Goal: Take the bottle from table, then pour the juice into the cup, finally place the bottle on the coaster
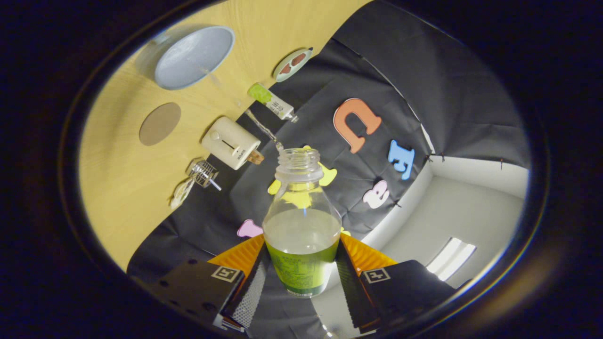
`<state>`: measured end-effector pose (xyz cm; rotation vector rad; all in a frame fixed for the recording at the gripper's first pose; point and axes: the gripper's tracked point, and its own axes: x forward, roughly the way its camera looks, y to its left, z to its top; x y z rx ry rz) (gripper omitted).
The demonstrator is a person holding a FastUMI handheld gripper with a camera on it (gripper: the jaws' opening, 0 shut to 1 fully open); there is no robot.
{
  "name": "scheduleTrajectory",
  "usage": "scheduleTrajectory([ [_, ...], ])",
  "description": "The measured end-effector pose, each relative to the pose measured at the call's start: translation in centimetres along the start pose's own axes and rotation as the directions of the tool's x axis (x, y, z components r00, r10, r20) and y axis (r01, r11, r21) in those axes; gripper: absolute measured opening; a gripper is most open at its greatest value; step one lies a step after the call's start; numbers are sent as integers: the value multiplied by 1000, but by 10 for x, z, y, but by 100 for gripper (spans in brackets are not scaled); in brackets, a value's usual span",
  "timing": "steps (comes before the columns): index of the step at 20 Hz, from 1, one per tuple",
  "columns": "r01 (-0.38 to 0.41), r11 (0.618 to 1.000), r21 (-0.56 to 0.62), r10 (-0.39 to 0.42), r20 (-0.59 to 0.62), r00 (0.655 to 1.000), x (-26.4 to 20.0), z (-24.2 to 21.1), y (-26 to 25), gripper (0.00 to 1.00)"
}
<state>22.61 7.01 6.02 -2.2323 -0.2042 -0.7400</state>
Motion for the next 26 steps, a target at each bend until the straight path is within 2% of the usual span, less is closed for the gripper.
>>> scheduleTrajectory([
  [8, 25, 999, -35, -25, 5, 1000, -7, 8, 2, 80],
  [18, -9, 1000, 12, 9, -15, 1000, -8, -2, 13, 80],
  [23, -65, 986, 155, 71, -35, 997, -6, -2, 31, 80],
  [26, -180, 927, 328, 199, -25, 980, -11, 3, 54, 80],
])
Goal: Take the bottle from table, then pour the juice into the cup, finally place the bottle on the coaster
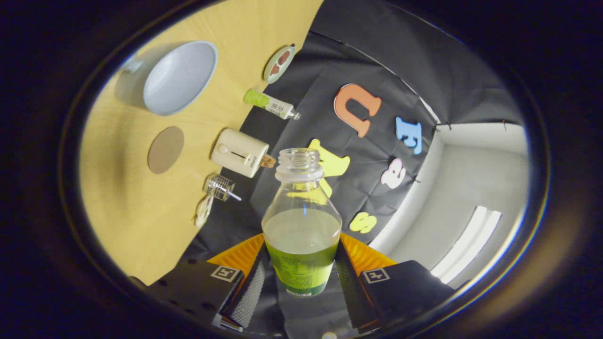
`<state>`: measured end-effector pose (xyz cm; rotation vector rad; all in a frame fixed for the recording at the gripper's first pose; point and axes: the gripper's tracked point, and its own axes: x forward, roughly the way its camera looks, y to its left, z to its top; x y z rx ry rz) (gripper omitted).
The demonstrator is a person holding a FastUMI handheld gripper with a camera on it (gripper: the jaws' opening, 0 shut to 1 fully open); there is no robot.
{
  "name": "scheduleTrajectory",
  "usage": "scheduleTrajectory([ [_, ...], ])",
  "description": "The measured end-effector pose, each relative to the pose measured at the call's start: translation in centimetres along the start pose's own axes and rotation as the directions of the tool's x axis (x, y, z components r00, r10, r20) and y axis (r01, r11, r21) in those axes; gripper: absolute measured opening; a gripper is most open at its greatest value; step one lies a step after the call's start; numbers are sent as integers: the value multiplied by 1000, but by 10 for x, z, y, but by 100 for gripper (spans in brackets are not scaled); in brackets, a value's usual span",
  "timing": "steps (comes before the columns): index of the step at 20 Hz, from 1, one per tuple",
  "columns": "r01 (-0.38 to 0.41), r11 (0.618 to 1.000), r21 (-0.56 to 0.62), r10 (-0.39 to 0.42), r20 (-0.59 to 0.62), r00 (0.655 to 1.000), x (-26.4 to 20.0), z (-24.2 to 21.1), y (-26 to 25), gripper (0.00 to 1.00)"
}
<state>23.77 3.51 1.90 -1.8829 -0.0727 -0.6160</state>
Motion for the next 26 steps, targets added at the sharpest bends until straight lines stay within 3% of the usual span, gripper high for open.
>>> scheduleTrajectory([
  [3, -106, 975, 193, 108, -1, 994, -6, 4, 18, 80],
  [5, -223, 905, 363, 232, 18, 972, -13, 11, 37, 80],
  [7, -367, 772, 519, 400, 53, 915, -27, 19, 63, 80],
  [10, -461, 550, 697, 537, 128, 834, -33, 29, 71, 81],
  [14, -441, 298, 847, 560, 219, 799, -29, 32, 53, 81],
  [19, -388, -51, 920, 578, 344, 740, -23, 25, 31, 81],
  [21, -342, -148, 928, 550, 365, 752, -7, 15, 15, 81],
  [26, -279, -312, 908, 471, 403, 784, 22, 2, 3, 80],
])
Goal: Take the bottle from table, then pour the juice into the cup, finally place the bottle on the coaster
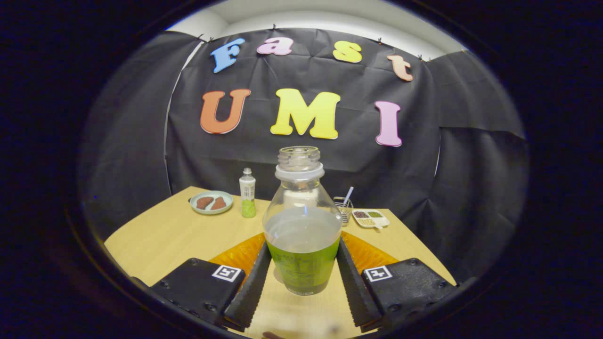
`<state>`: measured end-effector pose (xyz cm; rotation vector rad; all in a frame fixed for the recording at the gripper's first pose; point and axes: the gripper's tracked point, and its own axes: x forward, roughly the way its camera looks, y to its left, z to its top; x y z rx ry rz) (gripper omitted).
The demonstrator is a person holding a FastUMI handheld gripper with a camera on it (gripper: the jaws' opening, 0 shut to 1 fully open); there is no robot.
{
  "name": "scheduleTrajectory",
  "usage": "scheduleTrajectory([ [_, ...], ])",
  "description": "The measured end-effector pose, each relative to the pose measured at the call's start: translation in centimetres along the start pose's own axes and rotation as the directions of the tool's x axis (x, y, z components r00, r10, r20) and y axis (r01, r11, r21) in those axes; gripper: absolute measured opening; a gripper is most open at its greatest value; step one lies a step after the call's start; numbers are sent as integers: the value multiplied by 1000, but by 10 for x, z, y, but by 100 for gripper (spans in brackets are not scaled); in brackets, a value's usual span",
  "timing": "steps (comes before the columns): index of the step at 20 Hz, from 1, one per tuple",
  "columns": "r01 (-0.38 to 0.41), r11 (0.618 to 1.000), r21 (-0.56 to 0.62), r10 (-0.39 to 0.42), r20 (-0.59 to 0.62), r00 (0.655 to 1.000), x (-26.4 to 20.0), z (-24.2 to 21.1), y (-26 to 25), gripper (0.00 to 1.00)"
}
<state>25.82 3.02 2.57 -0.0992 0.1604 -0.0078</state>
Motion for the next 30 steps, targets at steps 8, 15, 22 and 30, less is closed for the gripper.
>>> scheduleTrajectory([
  [8, -79, 991, 108, 80, -5, 997, 57, -20, 1, 80],
  [15, -68, 991, 111, 76, -68, 995, 117, -75, 6, 80],
  [22, -25, 997, 77, 28, -43, 999, 147, -101, 12, 82],
  [30, -28, 995, 95, 33, -45, 998, 143, -102, 17, 95],
])
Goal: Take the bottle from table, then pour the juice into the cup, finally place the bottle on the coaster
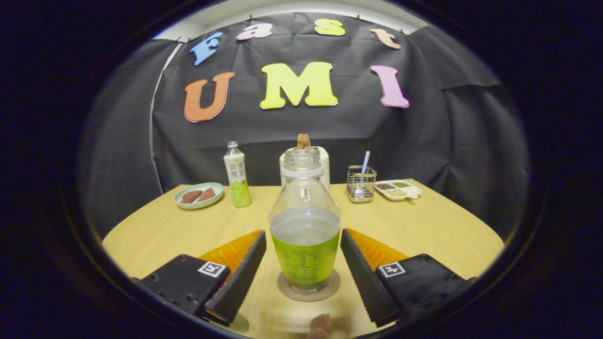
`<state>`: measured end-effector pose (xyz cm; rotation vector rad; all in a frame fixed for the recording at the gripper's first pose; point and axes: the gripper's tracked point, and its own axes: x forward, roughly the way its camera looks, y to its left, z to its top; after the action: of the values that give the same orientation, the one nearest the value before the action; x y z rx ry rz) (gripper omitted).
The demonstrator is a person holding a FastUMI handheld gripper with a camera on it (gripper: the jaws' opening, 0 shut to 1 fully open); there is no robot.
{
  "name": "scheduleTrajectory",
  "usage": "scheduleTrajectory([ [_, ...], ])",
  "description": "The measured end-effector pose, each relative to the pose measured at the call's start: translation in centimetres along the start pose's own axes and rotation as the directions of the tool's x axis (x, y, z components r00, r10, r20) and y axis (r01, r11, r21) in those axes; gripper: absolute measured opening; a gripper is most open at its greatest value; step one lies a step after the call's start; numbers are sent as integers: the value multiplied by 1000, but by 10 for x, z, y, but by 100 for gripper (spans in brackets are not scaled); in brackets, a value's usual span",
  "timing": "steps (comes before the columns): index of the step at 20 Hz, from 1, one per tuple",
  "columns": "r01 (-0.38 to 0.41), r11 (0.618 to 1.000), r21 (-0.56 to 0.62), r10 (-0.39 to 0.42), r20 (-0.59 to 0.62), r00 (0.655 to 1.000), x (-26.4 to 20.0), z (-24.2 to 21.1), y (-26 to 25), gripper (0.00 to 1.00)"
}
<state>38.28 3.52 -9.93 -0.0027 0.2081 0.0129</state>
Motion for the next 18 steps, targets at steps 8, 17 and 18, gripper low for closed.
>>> scheduleTrajectory([
  [8, 15, 999, -29, -13, 72, 997, -48, 28, -1, 100],
  [17, 40, 997, 71, -49, 137, 989, -165, 92, -23, 100],
  [18, 48, 994, 99, -60, 122, 991, -178, 95, -28, 100],
])
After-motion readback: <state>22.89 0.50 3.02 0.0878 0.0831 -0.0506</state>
